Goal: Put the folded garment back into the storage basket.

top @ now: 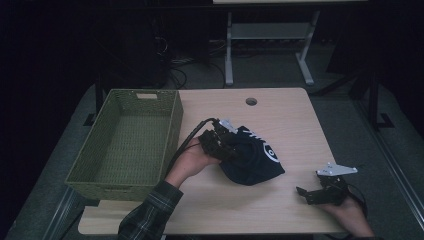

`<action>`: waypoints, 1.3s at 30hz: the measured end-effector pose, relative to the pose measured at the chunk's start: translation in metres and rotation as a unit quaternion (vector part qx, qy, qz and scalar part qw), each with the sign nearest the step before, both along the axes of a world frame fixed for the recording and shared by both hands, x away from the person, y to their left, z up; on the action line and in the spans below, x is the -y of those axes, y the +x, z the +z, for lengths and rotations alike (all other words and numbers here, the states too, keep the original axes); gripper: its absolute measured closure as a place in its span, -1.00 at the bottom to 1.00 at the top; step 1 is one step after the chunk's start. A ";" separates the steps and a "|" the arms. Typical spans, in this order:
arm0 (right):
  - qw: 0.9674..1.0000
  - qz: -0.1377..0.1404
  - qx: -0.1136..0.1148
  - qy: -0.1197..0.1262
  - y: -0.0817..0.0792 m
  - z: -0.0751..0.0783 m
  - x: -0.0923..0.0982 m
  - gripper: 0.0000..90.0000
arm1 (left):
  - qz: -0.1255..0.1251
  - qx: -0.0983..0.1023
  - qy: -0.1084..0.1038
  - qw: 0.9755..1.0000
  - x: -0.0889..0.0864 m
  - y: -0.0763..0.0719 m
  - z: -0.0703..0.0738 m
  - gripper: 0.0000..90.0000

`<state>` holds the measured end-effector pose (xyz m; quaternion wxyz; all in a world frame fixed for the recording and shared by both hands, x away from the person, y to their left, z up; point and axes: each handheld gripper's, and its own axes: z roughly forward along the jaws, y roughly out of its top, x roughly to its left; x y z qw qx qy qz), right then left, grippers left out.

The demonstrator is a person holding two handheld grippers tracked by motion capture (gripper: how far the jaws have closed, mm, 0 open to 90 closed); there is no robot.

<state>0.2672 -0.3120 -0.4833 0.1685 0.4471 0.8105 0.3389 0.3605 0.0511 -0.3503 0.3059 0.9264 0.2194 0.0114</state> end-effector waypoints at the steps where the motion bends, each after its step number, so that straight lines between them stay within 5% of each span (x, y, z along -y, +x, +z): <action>1: 1.000 0.000 0.000 0.000 0.000 0.000 0.000 -0.97 | 0.002 0.000 0.000 1.000 -0.001 0.001 0.002 0.60; 21: 1.000 0.000 0.001 0.000 0.000 0.000 0.000 -0.97 | 0.027 0.023 0.010 0.999 -0.032 0.015 0.045 0.60; 39: 1.000 0.000 0.000 0.000 0.000 0.000 0.000 -0.97 | 0.079 0.051 0.005 0.996 -0.081 0.019 0.081 0.60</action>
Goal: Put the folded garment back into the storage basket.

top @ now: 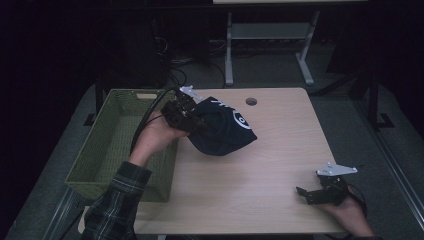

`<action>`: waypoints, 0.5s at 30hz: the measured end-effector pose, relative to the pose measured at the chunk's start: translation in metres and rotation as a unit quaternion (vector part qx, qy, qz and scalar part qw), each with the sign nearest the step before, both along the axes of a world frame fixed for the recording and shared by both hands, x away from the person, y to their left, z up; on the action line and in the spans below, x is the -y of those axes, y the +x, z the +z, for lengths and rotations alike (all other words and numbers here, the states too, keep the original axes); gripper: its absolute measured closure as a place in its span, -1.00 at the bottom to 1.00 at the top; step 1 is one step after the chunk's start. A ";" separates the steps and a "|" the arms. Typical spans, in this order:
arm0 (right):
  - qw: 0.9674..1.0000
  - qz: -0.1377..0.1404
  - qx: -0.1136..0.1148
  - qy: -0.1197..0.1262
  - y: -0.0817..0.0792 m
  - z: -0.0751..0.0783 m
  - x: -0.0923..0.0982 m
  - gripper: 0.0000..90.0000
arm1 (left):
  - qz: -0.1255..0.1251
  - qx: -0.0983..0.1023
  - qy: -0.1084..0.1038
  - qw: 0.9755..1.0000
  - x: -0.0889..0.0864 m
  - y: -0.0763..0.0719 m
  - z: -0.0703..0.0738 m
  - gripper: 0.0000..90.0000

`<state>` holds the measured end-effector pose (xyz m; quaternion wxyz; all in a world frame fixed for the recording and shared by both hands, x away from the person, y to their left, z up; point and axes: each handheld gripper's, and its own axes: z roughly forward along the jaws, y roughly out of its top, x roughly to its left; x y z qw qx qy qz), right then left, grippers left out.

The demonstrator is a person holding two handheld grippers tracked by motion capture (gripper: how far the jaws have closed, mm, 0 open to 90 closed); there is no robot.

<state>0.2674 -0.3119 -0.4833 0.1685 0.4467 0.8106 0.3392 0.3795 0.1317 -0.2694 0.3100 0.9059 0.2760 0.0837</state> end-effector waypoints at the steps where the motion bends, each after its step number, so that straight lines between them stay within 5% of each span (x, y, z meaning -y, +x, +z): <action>1: 1.000 0.000 0.000 0.000 0.000 0.000 0.000 -0.97 | 0.003 0.001 0.000 1.000 -0.003 0.000 0.001 0.60; 15: 1.000 0.000 0.000 0.000 0.000 0.000 0.000 -0.97 | 0.069 0.023 0.007 0.997 -0.054 0.003 0.010 0.60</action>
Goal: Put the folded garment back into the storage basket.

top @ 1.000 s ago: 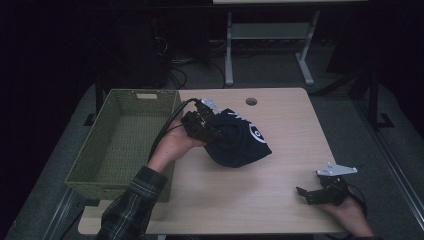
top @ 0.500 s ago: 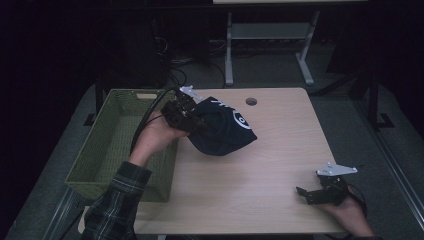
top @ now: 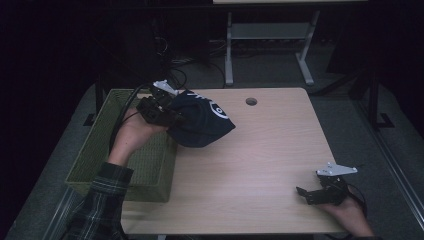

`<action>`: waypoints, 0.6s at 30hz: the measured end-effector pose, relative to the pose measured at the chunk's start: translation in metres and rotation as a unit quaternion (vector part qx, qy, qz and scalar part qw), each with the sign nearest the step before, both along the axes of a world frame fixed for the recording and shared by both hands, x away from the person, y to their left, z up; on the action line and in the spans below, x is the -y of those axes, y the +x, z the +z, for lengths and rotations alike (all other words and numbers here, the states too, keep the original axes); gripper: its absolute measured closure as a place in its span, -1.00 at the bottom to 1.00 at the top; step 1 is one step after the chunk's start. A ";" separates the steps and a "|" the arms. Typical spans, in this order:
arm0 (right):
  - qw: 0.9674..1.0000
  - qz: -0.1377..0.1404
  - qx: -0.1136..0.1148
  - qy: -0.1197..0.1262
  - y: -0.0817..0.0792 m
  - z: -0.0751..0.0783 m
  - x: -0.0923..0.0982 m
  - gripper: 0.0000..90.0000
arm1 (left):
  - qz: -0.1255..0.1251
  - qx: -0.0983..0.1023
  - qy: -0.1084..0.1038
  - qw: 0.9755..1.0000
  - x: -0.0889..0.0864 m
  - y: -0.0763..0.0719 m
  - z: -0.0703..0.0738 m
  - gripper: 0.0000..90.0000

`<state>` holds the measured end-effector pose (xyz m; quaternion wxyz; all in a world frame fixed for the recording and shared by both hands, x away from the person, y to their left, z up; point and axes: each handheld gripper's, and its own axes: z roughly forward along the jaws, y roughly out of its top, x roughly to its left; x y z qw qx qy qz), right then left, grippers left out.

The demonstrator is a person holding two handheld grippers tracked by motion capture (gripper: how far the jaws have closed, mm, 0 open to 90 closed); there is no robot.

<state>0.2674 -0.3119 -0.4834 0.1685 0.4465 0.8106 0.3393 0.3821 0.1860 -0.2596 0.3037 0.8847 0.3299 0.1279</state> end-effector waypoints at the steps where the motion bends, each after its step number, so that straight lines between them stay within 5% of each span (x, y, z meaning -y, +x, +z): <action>1: 1.000 0.000 0.000 0.000 0.000 0.000 0.000 -0.97 | 0.004 0.001 0.000 1.000 -0.003 0.000 0.000 0.60; 18: 1.000 0.000 0.000 0.000 0.000 0.000 0.000 -0.97 | 0.093 0.013 -0.004 0.996 -0.072 -0.008 -0.005 0.60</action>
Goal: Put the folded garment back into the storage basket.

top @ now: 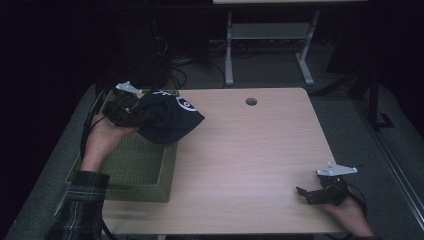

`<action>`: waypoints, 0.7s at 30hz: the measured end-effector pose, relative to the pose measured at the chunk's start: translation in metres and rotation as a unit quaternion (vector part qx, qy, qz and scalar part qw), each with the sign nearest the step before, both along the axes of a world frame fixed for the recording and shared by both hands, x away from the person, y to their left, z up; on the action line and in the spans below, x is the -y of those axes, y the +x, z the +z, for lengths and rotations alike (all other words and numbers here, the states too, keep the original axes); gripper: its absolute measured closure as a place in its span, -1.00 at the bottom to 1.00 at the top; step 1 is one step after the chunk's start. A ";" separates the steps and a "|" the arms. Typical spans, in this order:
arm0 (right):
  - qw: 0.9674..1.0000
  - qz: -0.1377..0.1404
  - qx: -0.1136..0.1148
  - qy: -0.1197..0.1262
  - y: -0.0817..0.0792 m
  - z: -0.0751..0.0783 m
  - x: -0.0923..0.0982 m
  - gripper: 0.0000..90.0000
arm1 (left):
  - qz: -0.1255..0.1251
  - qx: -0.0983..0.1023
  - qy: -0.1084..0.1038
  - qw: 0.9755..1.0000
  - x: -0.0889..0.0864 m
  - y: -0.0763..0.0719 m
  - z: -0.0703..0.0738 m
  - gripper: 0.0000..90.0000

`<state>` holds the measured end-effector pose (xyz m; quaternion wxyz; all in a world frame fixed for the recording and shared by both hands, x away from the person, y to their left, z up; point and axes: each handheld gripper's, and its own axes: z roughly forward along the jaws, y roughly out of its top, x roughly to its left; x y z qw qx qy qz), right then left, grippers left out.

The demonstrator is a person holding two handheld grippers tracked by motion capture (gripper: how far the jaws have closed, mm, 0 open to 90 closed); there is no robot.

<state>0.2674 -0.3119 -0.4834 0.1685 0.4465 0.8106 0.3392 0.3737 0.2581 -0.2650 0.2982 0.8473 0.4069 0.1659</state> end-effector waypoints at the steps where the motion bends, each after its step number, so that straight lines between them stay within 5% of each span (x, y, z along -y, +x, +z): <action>1: 1.000 0.000 0.000 0.000 0.000 0.000 0.000 -0.97 | 0.005 0.000 -0.002 1.000 -0.003 -0.001 -0.001 0.60; 11: 1.000 0.000 0.000 0.000 0.000 0.000 0.000 -0.97 | 0.046 0.002 -0.001 0.999 -0.035 -0.007 -0.008 0.60; 21: 1.000 0.000 0.000 0.000 0.000 0.000 0.000 -0.97 | 0.098 0.009 0.009 0.995 -0.064 -0.012 -0.017 0.60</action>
